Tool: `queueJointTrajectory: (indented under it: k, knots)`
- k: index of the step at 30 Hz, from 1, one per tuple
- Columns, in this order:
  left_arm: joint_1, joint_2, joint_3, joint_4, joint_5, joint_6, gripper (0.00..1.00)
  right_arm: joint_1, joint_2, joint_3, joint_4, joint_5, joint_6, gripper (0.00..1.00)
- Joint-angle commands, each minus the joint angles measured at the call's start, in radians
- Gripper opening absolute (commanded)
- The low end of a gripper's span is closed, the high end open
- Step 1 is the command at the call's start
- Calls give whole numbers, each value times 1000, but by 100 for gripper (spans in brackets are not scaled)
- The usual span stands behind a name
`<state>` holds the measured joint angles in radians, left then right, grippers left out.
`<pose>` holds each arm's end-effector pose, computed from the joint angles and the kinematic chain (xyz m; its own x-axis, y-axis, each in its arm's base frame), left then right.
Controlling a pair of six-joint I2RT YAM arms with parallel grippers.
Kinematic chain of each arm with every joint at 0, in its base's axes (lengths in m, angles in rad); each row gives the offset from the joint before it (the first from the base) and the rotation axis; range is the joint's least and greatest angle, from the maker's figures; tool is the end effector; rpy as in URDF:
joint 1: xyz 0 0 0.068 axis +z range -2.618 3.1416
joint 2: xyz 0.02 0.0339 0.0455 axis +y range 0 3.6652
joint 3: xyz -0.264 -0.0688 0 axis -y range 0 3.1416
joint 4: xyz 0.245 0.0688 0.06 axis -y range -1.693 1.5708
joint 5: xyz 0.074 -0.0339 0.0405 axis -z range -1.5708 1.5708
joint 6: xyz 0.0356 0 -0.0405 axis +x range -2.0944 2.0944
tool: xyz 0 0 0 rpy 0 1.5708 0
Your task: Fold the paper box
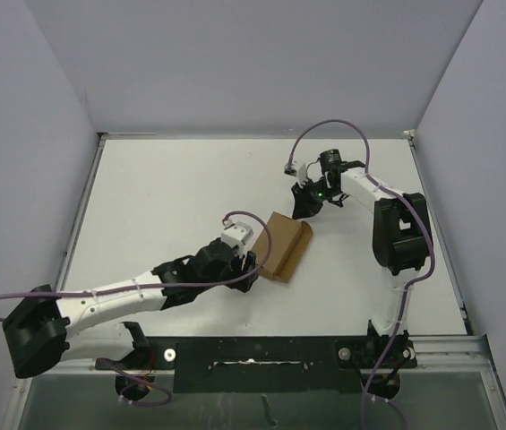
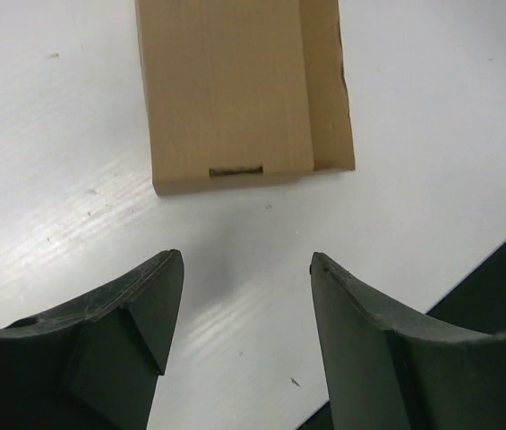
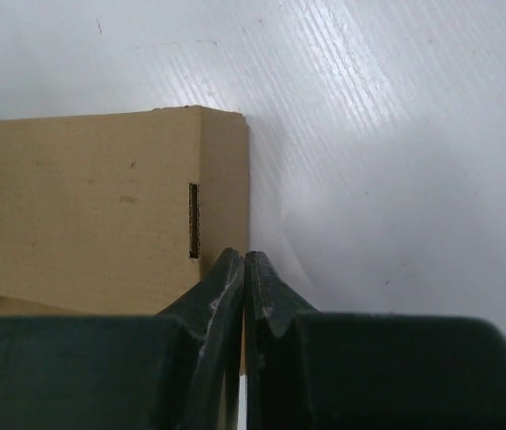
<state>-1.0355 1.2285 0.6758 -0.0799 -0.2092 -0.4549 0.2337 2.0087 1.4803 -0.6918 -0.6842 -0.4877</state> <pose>0.1386 -0.2191 0.2203 -0.6031 0.1743 -0.7784 0.5465 0.8011 -0.2440 0.3924 0.1165 0.1855 -0.6241 -0.5218 -0.5816 -0.7732 0.5196 0.3635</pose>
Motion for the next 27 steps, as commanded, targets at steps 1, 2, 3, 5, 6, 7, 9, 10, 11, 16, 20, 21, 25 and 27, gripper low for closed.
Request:
queueJointTrajectory:
  k: [1,2,3,5,6,7,9,10,11,16,20,21,25,27]
  knots:
    - [12,-145,-67,-27,73,-117,57,1,-57,-16,-19,6,-45,0]
    - [25,-165,-83,-34,80,-120,57,6,-66,-30,-26,-3,-51,0]
    - [38,-181,-99,-35,94,-122,57,10,-78,-46,-32,-11,-53,0]
    - [69,-223,-117,-39,118,-121,57,25,-112,-87,-36,-13,-56,0]
    - [82,-237,-120,-42,126,-117,57,35,-132,-110,-33,-11,-54,0]
    - [90,-251,-120,-47,132,-110,56,51,-155,-147,-27,-9,-53,0]
    - [98,-270,-108,-46,155,-72,57,78,-196,-190,-27,4,-49,0]
    - [97,-275,-98,-44,175,-37,57,93,-215,-211,-28,8,-45,0]
    - [97,-276,-79,-36,200,2,57,108,-232,-230,-28,12,-42,0]
    - [17,-270,-22,-37,305,300,66,195,-306,-311,-28,20,-20,0]
    - [-99,-293,-32,-23,270,541,85,215,-327,-341,-15,13,-5,0]
    - [-124,-301,-45,-9,263,586,89,209,-329,-339,-17,11,-7,0]
    - [-233,-305,-119,87,241,717,98,180,-346,-350,-27,-37,-21,1]
    - [-317,-281,-152,131,134,764,98,162,-359,-357,-30,-65,-29,2]
